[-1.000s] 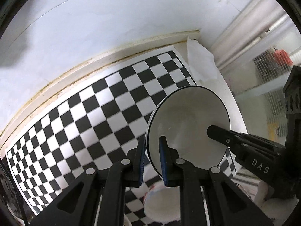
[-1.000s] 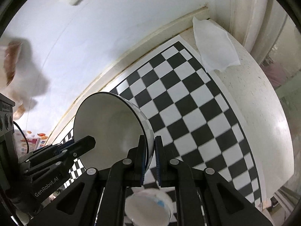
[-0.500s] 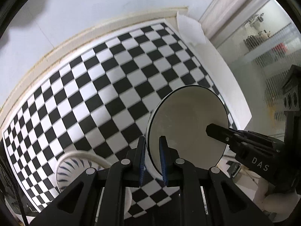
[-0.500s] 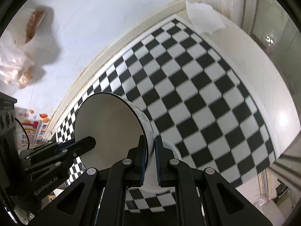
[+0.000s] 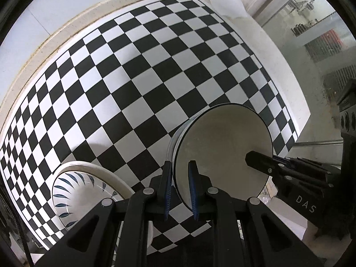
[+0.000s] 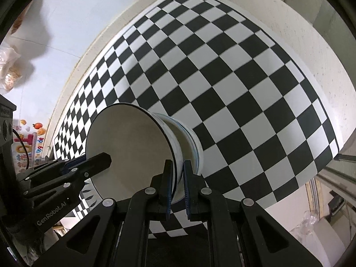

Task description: Organize plates and bowls

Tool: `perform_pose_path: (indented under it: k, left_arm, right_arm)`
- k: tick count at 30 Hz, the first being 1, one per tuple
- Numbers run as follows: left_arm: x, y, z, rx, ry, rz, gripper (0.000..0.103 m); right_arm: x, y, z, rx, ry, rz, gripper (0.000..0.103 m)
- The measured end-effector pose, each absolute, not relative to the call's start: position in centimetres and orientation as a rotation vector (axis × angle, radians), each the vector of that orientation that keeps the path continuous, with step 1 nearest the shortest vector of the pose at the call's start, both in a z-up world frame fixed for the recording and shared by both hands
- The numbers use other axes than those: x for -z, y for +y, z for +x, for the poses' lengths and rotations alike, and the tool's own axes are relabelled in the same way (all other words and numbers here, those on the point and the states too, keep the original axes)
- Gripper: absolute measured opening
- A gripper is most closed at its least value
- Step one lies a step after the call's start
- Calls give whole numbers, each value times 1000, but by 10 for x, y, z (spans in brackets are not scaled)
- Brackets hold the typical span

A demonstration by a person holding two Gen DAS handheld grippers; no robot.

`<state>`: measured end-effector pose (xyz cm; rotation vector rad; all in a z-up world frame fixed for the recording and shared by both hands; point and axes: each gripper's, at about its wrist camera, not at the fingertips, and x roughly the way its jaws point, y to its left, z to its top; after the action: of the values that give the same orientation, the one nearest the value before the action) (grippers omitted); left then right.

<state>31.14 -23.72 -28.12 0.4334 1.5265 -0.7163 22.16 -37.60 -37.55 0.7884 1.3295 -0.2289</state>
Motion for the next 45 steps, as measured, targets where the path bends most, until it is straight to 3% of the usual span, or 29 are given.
perform_pose_path:
  k: [32,45]
  left_arm:
    - [305,-238,306,649,1534,491,13]
    - [263,-224,297,657,1461,448,14]
  right_arm:
    - [385,-378,238,229,1406,774,14]
    - [361,-373,224,235,1366,753,23]
